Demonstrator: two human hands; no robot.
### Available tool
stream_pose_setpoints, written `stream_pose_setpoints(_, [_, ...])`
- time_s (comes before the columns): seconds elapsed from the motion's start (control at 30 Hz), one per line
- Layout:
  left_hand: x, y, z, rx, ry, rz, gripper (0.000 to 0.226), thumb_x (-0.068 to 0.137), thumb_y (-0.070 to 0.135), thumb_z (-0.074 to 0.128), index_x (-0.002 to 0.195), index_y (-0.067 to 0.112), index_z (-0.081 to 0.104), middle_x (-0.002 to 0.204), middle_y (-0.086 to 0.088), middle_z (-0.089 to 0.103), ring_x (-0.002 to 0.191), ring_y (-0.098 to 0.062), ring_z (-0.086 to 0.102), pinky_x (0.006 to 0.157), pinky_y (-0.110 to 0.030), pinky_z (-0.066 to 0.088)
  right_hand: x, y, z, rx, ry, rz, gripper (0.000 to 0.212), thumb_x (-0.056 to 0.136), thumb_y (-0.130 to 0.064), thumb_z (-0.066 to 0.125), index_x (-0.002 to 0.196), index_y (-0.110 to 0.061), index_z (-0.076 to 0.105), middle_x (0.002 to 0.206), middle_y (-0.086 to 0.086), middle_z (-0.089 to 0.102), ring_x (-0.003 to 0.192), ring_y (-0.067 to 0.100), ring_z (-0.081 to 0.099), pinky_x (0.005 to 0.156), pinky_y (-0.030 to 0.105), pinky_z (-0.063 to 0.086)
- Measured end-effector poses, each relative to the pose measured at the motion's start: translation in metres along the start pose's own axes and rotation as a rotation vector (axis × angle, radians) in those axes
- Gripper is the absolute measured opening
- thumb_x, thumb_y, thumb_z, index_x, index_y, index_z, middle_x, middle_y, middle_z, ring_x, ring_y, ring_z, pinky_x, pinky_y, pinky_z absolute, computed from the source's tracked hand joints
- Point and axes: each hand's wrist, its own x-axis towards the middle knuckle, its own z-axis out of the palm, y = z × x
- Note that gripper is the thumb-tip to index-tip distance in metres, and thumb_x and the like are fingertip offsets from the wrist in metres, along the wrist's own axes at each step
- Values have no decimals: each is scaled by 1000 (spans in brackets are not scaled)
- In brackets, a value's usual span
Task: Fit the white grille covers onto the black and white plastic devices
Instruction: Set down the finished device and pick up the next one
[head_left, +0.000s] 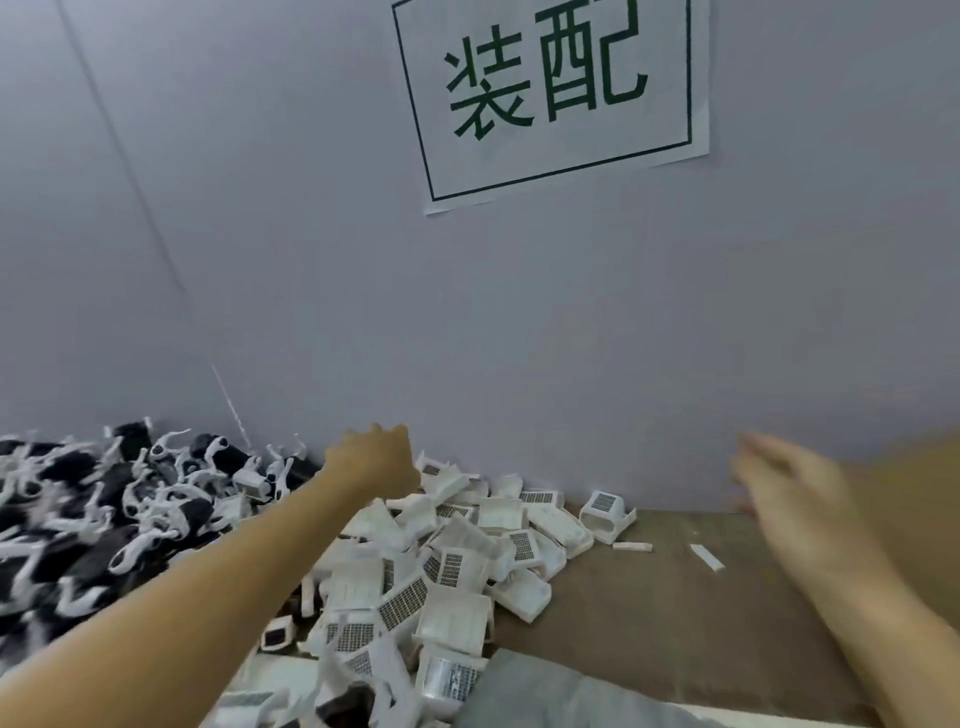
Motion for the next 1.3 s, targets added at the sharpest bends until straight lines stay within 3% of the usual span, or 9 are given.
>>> stream_pose_setpoints(0.1, [36, -60, 31, 76, -69, -46, 57, 103, 31, 45, 152, 11, 25, 155, -17, 32, 140, -41, 35, 114, -49, 33, -36, 32, 47, -154, -233, -89, 29, 99, -14, 54, 125, -23, 65, 116, -25, 66, 106, -9, 57, 96, 16, 43])
stream_pose_setpoints(0.2, [52, -97, 65, -24, -110, -61, 50, 103, 20, 45, 148, 9, 28, 149, -18, 38, 130, -36, 46, 105, -39, 39, -47, 58, 65, -273, -354, -41, 40, 95, -11, 59, 132, -25, 60, 123, -13, 61, 111, 6, 59, 99, 27, 42])
stream_pose_setpoints(0.37, [64, -108, 82, -225, 292, -125, 21, 87, -12, 41, 87, 7, 49, 95, -17, 59, 81, -32, 54, 66, -38, 40, -39, 73, 65, -199, -279, -30, 40, 92, -2, 58, 101, -41, 63, 103, -12, 65, 88, -3, 62, 73, 12, 43])
stream_pose_setpoints(0.57, [44, -61, 11, -666, 653, 16, 15, 97, -2, 47, 100, 5, 60, 93, -15, 64, 78, -34, 60, 69, -42, 50, -38, 77, 66, -158, -298, -36, 33, 92, 0, 59, 98, -31, 70, 91, -7, 71, 75, -1, 63, 64, 6, 46])
stream_pose_setpoints(0.7, [10, 2, -36, -1284, 386, 67, 20, 104, 9, 43, 90, 11, 56, 85, -14, 58, 48, -25, 63, 43, -33, 52, -44, 67, 68, -104, -320, -51, 35, 92, -1, 61, 96, -35, 70, 88, -5, 73, 90, 15, 68, 78, 19, 53])
stream_pose_setpoints(0.8, [-26, 58, -46, -1512, 159, 63, 22, 98, 4, 40, 89, 8, 60, 82, -13, 59, 39, -23, 62, 41, -29, 53, -51, 50, 68, 37, -335, -104, 30, 94, -16, 65, 111, -42, 63, 106, -20, 71, 100, -4, 65, 75, 5, 46])
stream_pose_setpoints(0.9, [-59, 117, -31, -1580, 65, 81, 20, 94, 4, 40, 87, 4, 59, 82, -17, 60, 47, -28, 67, 52, -35, 59, -52, 31, 63, 180, -406, -157, 31, 91, -36, 68, 120, -38, 58, 110, -23, 69, 102, -8, 63, 79, 4, 45])
stream_pose_setpoints(1.03, [-92, 175, 9, -1669, 121, -40, 25, 101, 28, 42, 90, 10, 56, 93, -14, 69, 87, -37, 71, 87, -53, 56, -44, 35, 53, 63, -343, -62, 33, 87, -19, 73, 115, -27, 59, 97, -2, 70, 87, 10, 68, 65, 15, 48])
stream_pose_setpoints(1.3, [-108, 202, 70, -1712, -77, 50, 31, 89, 46, 69, 100, 17, 71, 92, 2, 77, 91, -14, 72, 90, -36, 55, -38, 57, 45, -436, -311, -141, 37, 77, -31, 58, 114, -32, 55, 93, -11, 68, 86, 8, 65, 67, 27, 54])
